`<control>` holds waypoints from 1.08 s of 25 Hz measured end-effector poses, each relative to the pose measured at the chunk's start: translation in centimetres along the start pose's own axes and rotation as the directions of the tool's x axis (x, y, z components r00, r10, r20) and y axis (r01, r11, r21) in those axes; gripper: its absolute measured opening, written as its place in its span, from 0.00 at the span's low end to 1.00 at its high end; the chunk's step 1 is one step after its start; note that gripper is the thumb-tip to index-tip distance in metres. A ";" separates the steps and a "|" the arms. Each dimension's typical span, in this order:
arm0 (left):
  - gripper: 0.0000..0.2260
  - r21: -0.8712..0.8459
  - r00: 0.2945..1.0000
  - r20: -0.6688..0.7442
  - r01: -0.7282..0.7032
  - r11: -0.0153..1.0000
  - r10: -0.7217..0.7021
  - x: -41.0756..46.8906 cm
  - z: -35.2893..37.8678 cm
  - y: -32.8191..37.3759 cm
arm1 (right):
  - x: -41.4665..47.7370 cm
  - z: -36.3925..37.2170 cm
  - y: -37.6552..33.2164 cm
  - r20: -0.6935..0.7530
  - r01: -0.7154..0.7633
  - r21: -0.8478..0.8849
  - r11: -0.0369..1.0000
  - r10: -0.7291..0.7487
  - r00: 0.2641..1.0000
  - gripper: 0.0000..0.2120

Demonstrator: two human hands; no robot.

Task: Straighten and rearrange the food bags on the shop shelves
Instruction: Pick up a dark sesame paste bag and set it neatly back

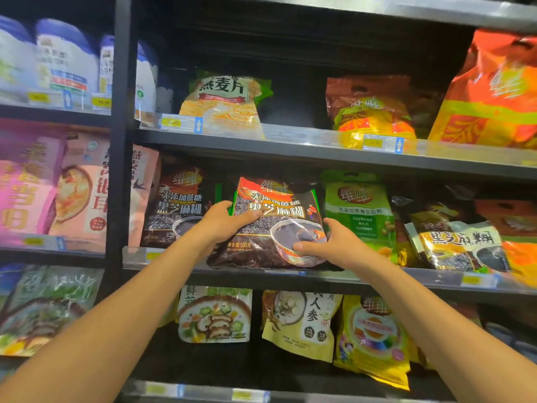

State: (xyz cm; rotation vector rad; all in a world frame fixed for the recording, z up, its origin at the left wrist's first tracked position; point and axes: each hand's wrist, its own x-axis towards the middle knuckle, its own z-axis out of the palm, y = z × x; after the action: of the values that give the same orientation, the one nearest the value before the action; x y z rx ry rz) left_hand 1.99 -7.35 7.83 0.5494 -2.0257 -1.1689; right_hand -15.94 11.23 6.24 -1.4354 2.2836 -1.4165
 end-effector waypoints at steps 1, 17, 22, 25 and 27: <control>0.41 0.009 1.000 -0.008 -0.015 1.000 0.015 -1.0 0.2 0.0 | -1.1 0.1 0.0 0.010 -0.003 0.015 1.000 0.003 1.000 0.31; 0.29 -0.183 0.997 -0.079 -0.026 0.983 0.012 -20.8 5.7 -7.0 | -19.0 5.7 7.8 0.028 -0.103 0.412 0.905 0.100 0.995 0.39; 0.22 -0.190 0.994 -0.041 0.090 0.978 -0.100 -26.3 4.6 -9.6 | -23.8 9.3 9.3 -0.044 -0.115 0.468 0.876 0.153 0.987 0.16; 0.17 -0.220 0.984 0.067 0.174 0.960 -0.163 -28.6 2.9 -10.9 | -25.1 10.2 8.8 -0.037 -0.116 0.508 0.853 0.157 0.987 0.13; 0.19 -0.136 0.973 0.142 0.201 0.970 -0.182 -29.6 1.7 -11.6 | -25.3 10.6 8.0 -0.041 -0.105 0.518 0.849 0.147 0.988 0.13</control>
State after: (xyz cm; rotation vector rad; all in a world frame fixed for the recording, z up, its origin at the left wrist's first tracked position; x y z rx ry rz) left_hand 19.92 7.42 -13.90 0.6195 -2.0049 -1.4940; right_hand -1.84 24.28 -14.97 -1.0560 1.7822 -1.8772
